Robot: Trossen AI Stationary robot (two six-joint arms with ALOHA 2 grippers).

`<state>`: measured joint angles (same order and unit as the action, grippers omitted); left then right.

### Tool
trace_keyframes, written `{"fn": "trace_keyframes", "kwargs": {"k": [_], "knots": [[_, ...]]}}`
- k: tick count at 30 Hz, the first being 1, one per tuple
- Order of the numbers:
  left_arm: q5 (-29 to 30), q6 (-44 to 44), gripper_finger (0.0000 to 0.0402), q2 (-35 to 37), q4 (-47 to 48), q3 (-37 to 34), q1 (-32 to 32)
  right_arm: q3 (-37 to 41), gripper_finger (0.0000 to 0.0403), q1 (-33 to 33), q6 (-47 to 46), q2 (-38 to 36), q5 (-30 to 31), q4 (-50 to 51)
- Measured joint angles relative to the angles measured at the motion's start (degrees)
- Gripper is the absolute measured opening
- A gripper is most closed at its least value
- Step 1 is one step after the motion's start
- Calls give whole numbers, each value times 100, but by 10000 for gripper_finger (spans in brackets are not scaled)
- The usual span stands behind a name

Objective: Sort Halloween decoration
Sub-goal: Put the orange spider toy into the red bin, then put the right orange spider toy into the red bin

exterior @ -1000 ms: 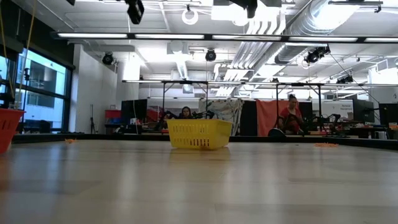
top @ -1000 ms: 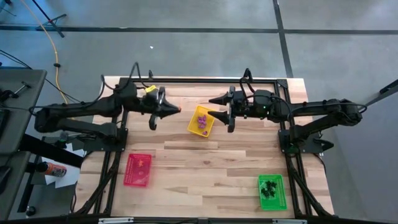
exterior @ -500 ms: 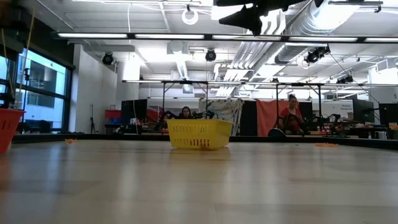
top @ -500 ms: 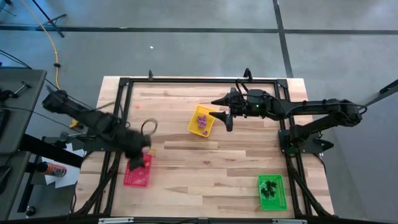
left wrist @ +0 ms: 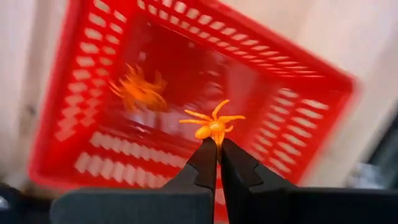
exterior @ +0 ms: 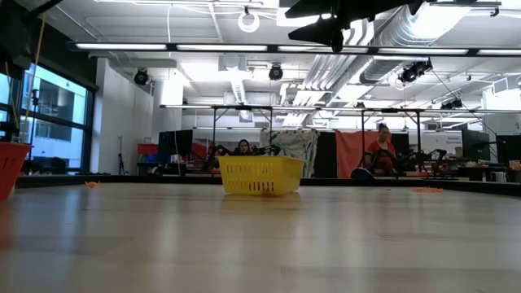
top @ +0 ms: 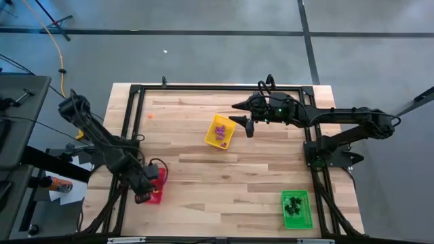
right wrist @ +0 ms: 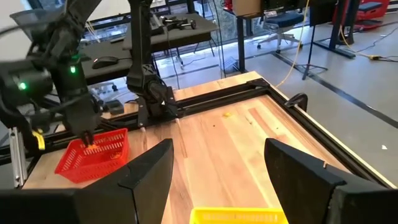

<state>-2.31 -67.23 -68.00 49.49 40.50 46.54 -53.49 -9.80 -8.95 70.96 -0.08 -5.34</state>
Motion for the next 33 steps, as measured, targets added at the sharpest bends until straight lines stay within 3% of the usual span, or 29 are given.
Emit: {"fn": "trace_keyframes", "kwargs": {"k": [7, 12, 24, 33], "knots": [[143, 1295, 0, -446, -39, -186, 4, 0, 247, 2, -4, 1, 0, 1], [77, 1904, 0, -596, -764, -460, 2, 0, 247, 2, -9, 2, 2, 2], [-85, 1808, 8, -930, -1009, -611, -2, 0, 247, 2, -118, 2, 66, 4], [-395, 1606, 89, -889, -989, -608, -12, 0, 247, 2, -126, 2, 68, 17]]}}
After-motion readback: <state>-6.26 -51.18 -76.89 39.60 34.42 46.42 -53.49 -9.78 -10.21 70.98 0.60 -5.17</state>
